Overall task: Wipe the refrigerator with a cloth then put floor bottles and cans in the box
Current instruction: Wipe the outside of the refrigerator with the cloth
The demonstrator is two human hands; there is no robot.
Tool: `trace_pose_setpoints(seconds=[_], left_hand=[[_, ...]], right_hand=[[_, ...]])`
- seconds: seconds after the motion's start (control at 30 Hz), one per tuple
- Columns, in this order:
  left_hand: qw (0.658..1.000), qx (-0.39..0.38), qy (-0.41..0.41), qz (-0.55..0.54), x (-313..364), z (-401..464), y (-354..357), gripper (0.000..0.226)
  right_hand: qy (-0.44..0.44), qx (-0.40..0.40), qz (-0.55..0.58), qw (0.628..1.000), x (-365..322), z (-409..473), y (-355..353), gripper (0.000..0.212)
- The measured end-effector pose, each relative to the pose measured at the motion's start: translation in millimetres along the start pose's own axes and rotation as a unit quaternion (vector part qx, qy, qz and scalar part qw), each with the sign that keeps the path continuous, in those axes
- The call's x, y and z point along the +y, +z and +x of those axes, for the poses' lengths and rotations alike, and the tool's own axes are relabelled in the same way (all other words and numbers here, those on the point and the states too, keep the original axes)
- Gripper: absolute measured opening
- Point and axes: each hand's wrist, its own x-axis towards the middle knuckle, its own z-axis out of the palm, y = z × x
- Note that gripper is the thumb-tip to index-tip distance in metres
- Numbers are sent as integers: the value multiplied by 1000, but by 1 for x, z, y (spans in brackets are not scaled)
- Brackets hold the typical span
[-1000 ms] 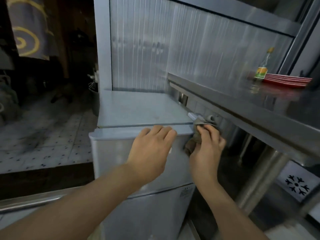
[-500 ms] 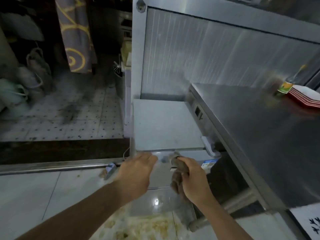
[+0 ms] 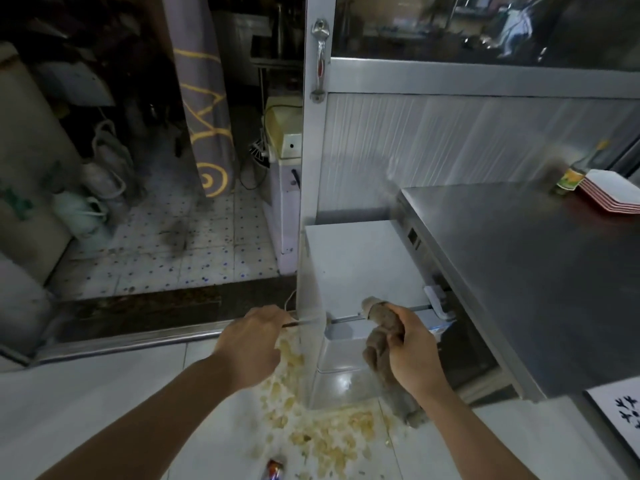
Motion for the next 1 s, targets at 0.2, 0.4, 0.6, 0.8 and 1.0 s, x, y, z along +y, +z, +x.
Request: trace_pose_setpoints(seconds=[0.2, 0.4, 0.6, 0.8, 1.0], left_hand=[[1000, -20, -15, -8, 0, 13, -29, 54], [999, -29, -12, -29, -9, 40, -40, 63], [998, -49, 20, -46, -57, 80, -49, 63], [991, -82, 98, -45, -143, 127, -61, 60], [979, -111, 163, -40, -220, 162, -87, 60]], right_hand=[[29, 14, 28, 999, -20, 15, 2, 38], [45, 14, 80, 996, -46, 39, 26, 36], [68, 65, 94, 991, -71, 63, 68, 28], [147, 123, 117, 974, -100, 82, 136, 21], [176, 216, 43, 959, -139, 89, 203, 19]])
